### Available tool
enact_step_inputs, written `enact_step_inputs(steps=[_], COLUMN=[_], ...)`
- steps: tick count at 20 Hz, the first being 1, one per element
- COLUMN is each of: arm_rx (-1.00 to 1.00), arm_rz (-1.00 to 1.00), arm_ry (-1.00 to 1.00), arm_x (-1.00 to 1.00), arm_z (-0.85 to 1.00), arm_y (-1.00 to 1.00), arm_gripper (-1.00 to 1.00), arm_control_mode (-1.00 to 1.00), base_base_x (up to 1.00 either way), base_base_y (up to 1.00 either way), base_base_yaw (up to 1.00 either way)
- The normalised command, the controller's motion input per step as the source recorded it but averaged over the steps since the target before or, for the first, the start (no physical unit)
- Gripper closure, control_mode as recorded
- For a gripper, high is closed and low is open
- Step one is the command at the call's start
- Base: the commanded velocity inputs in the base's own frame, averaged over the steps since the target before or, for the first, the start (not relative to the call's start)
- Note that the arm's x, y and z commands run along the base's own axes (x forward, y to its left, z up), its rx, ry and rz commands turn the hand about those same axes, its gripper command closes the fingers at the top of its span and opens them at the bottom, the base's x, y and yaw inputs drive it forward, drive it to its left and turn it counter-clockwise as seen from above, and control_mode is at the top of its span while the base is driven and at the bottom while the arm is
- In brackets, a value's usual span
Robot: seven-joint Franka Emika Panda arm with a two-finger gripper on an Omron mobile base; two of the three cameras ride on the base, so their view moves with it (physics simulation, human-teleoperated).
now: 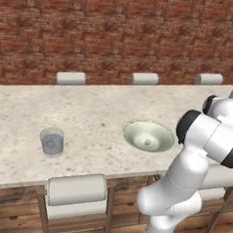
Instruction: There are four ice cubes in the ice bowl. Place two ice cubes in each glass of water.
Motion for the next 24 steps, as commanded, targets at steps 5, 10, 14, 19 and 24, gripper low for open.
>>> enact_step_inputs(steps=[5, 10, 14, 19, 24], arm_rx=[0.0, 0.0, 0.02, 0.0, 0.02], arm_rz=[0.0, 0.0, 0.0, 0.0, 0.0], arm_ry=[0.0, 0.0, 0.0, 0.0, 0.0], arm_x=[0.0, 0.12, 0.17, 0.11, 0.02], arm_z=[-0.2, -0.04, 0.0, -0.05, -0.1], arm_y=[0.0, 0.0, 0.0, -0.05, -0.2], arm_gripper=[1.0, 1.0, 1.0, 1.0, 1.0], arm_control_mode=[-1.0, -1.0, -1.0, -1.0, -1.0], base_base_x=[0.0, 0.0, 0.0, 0.0, 0.0], base_base_y=[0.0, 0.0, 0.0, 0.0, 0.0], base_base_yaw=[0.0, 0.0, 0.0, 0.0, 0.0])
